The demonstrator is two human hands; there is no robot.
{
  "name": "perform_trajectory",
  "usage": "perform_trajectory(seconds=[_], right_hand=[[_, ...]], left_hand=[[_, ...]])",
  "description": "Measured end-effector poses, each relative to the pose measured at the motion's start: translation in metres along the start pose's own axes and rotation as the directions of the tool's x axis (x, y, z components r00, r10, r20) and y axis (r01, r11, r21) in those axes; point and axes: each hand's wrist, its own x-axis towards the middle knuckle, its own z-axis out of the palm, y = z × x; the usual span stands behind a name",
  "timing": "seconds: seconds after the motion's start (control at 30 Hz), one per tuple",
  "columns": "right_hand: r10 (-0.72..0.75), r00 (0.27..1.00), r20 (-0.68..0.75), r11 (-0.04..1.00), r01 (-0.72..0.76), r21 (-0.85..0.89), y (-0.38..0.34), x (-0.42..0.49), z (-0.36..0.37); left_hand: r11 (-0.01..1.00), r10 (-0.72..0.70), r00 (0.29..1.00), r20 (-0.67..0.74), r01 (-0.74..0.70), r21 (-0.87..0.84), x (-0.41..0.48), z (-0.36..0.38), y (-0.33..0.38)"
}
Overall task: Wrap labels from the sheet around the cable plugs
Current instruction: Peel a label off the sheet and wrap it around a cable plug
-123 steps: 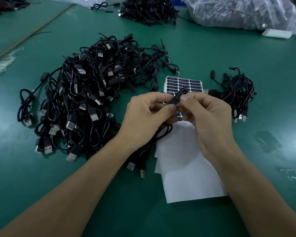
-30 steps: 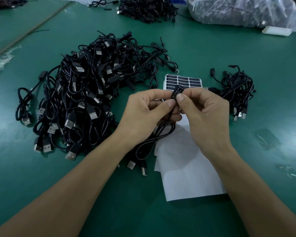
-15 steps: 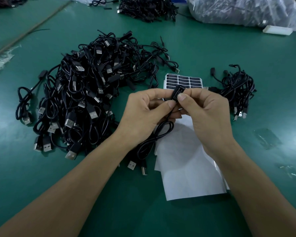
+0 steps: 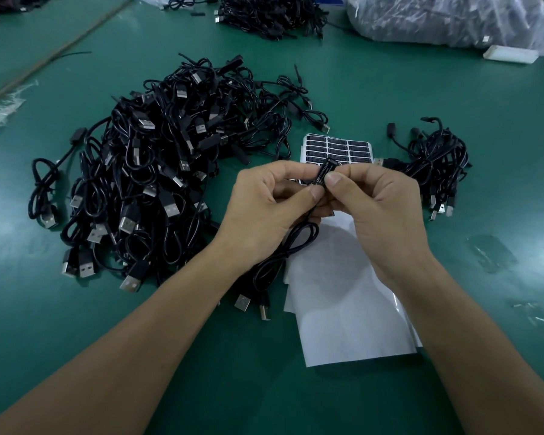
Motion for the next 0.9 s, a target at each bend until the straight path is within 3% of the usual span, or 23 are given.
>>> perform_trajectory(seconds=[0.9], right_hand=[[-0.056, 0.992, -0.117, 0.990, 0.040, -0.138, -0.0008, -0.0030, 0.0069]], left_hand=[[0.998, -0.017, 0.999, -0.038, 0.019, 0.053, 0.0015, -0.0008, -0.0005]])
